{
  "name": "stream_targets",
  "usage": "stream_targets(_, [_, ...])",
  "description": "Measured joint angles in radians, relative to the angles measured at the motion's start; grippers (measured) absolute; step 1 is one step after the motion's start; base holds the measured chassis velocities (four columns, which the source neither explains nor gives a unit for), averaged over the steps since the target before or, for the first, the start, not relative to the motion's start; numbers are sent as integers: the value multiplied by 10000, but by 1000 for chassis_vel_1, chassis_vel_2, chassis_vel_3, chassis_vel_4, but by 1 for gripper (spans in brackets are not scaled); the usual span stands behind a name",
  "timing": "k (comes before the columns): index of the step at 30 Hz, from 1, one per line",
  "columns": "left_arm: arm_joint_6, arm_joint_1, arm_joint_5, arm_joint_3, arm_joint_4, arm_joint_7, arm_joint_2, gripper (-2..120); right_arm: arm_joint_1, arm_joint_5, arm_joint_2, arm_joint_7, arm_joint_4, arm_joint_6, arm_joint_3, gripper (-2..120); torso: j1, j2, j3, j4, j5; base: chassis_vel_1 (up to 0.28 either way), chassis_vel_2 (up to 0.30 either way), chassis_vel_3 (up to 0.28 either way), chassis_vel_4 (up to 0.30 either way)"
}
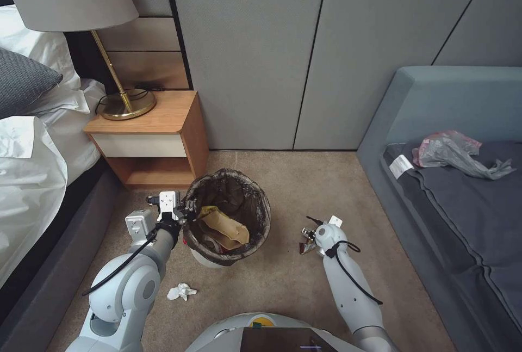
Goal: Pick up the trash bin, then pick up the garbage from the floor and place it into the trash bin.
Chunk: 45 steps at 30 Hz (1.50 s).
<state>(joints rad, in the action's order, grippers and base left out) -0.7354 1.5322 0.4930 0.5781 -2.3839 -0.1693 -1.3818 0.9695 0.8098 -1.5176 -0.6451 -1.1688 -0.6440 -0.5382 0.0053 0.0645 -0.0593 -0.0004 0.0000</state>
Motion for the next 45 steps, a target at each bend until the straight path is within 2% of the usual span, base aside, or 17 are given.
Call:
stream_targets(7, [0,-24,-1,10,18,1,11,5,9,-36,-38,14,24,87,-11,96,0,0,0,0,-1,0,0,0,0])
stream_targets(8, [0,-24,-1,11,18,3,13,5,13,-38,-45,16,28,98,-16,91,0,0,0,0,-1,0,0,0,0])
stream_targets(10, [0,-25,0,10,19,4,14,5,18,-36,-49,18,32,106,-19,88,0,0,0,0,0,0,0,0,0])
stream_targets(11, [0,-28,0,10,23,6,14,5,23,-36,-49,21,33,110,-19,78,0,0,0,0,1,0,0,0,0])
stream_targets(14, [0,-38,-1,10,34,7,13,5,36,-38,-37,35,37,119,-26,74,0,0,0,-1,-1,0,0,0,0])
stream_targets(15, [0,-44,-1,10,41,7,9,5,39,-45,-24,43,43,126,-35,68,0,1,1,-1,-4,0,0,0,0])
stream_targets(25, [0,-74,-34,25,81,27,5,5,85,-55,105,134,81,140,-73,44,-2,4,3,-6,-10,0,0,0,0])
stream_targets(27, [0,-84,-44,17,84,37,-3,5,99,-78,98,136,59,145,-83,37,-2,4,3,-6,-6,0,0,0,0])
stream_targets(28, [0,-84,-44,17,84,37,-3,5,99,-78,98,136,59,145,-83,37,-2,4,3,-6,-6,0,0,0,0])
stream_targets(31, [0,-104,-36,23,82,29,-7,5,220,-130,100,139,-125,157,-100,24,0,0,0,-5,3,0,0,0,0])
stream_targets(32, [0,-104,-36,23,82,29,-7,5,220,-130,100,139,-125,157,-100,24,0,0,0,-5,3,0,0,0,0])
stream_targets(34, [0,-91,1,27,67,-8,-7,5,289,-117,143,155,-233,160,-136,14,1,-2,-2,-2,7,0,0,0,0])
stream_targets(36, [0,-86,40,20,44,-45,-16,5,306,-103,161,159,-262,160,-145,11,1,-2,-3,0,8,0,0,0,0])
stream_targets(37, [0,-83,105,12,-2,-96,-30,5,354,-36,204,186,-380,155,-158,3,2,-3,-3,3,13,0,0,0,0])
stream_targets(39, [0,-71,142,9,-57,-111,-33,5,439,164,264,203,-679,100,-154,0,2,-3,-2,12,21,0,0,0,0])
stream_targets(40, [0,-57,148,18,-71,-125,-20,5,535,466,377,136,-1085,-10,-187,0,2,-3,-3,7,6,0,0,0,0])
stream_targets(45, [0,-29,152,24,-96,-132,19,5,819,1256,654,-217,-2269,-358,-231,0,2,-3,-2,0,6,0,0,0,0])
